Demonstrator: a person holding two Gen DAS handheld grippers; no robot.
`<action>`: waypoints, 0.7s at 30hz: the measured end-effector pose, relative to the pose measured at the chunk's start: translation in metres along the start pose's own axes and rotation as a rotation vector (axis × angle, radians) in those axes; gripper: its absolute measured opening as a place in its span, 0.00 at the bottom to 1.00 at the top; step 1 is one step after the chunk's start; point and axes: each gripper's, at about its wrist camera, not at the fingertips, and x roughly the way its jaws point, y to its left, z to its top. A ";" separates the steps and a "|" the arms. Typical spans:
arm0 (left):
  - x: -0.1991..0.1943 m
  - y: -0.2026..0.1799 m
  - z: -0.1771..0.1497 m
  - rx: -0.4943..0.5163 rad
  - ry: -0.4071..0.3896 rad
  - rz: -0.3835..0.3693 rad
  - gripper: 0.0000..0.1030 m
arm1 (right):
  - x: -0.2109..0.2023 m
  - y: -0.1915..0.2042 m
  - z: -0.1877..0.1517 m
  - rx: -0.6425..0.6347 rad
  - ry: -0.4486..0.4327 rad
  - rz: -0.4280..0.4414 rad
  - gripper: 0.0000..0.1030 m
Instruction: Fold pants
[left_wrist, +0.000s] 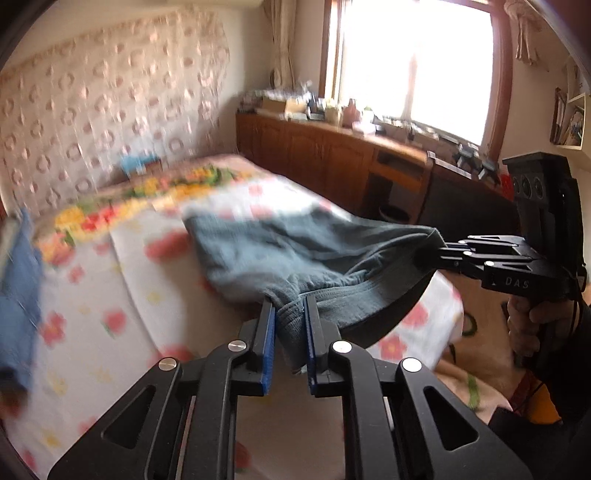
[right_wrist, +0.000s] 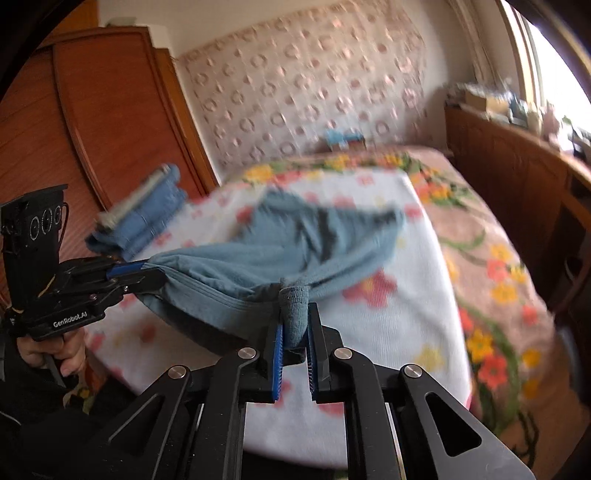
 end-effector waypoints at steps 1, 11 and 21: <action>-0.011 0.001 0.013 0.013 -0.031 0.017 0.15 | -0.004 0.004 0.010 -0.017 -0.022 0.007 0.10; -0.090 0.025 0.085 0.046 -0.215 0.125 0.15 | -0.045 0.061 0.110 -0.165 -0.219 0.106 0.10; -0.070 0.093 0.125 0.022 -0.207 0.294 0.14 | 0.022 0.061 0.186 -0.214 -0.176 0.121 0.10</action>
